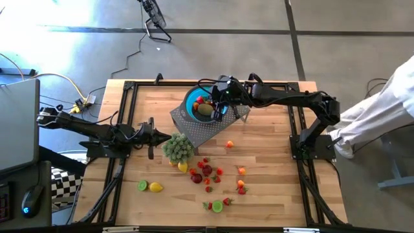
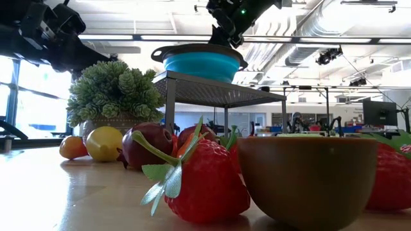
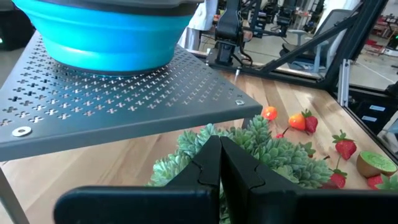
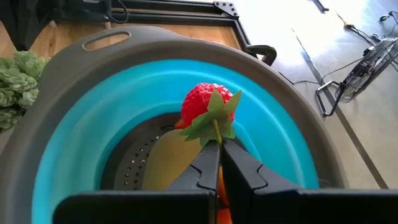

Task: Pick & Place Fruit
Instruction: Put the strawberry into the blue strainer bowl on the shelf, then put the kiwi into the blue strainer bowl on the shelf

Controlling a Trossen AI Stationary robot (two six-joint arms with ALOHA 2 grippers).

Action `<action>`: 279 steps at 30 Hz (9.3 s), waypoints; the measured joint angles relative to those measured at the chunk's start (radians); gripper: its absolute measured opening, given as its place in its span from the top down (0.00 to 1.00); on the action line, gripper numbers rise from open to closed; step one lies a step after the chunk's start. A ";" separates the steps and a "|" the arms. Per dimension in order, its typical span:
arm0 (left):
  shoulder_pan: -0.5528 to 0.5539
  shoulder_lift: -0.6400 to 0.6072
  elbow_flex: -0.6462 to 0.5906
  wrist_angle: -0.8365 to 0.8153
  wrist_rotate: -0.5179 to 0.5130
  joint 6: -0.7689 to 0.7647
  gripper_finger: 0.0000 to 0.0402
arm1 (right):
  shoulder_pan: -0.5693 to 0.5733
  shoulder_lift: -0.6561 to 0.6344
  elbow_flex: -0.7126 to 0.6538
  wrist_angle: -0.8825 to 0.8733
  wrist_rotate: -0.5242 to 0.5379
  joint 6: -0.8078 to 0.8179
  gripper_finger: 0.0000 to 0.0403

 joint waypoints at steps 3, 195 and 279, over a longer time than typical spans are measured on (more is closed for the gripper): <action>0.000 0.000 0.000 0.000 0.000 0.000 1.00 | 0.000 0.000 0.000 0.000 0.002 -0.002 0.99; -0.747 0.555 0.835 -1.358 -0.133 -0.838 1.00 | -0.062 -0.934 -1.319 0.851 -0.226 0.380 0.99; -1.067 0.750 0.688 -1.249 -0.174 -1.373 0.20 | -0.061 -0.933 -1.318 0.819 -0.151 0.476 0.99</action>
